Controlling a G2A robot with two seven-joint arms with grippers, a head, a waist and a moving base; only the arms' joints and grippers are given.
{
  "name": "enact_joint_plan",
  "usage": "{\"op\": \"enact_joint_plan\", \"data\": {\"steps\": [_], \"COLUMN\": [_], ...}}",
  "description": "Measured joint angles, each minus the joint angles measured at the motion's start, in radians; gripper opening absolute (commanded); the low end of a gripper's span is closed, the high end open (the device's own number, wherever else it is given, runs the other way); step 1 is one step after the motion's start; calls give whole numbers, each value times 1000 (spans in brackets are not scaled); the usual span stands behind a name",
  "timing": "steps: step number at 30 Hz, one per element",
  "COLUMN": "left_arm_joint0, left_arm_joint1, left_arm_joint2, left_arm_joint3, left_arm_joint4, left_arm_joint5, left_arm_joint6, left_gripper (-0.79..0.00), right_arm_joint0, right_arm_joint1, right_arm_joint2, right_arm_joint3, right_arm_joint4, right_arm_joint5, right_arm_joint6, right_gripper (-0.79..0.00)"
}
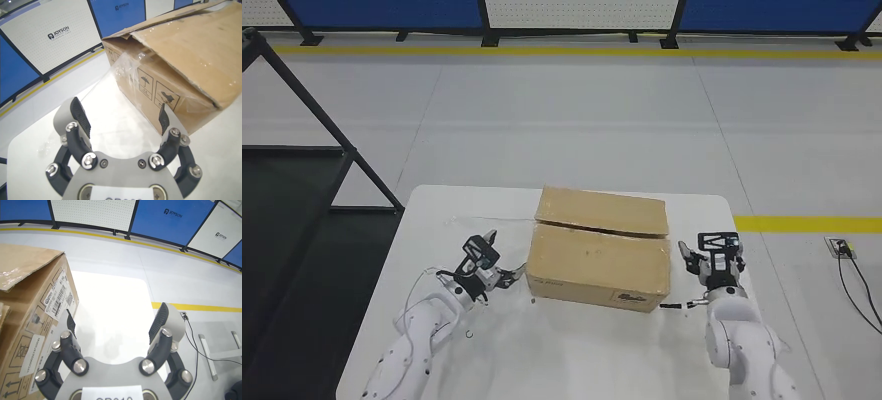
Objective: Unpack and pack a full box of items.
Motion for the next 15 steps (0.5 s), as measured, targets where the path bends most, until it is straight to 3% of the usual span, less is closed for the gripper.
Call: {"op": "enact_joint_plan", "data": {"steps": [7,15], "left_arm_joint0": [47,43], "left_arm_joint1": [13,12], "left_arm_joint2": [-11,-5], "left_arm_joint3": [-42,-45], "left_arm_joint4": [28,-22], "left_arm_joint5": [-23,10], "left_arm_joint6": [9,-16], "left_gripper": [0,0], "right_arm_joint0": [115,142], "right_arm_joint1": [3,3], "right_arm_joint2": [-11,-42], "right_arm_joint3": [121,150], "right_arm_joint4": [18,-8], "right_arm_joint5": [-133,-169], "right_arm_joint6": [12,7], "right_gripper": [0,0]}}
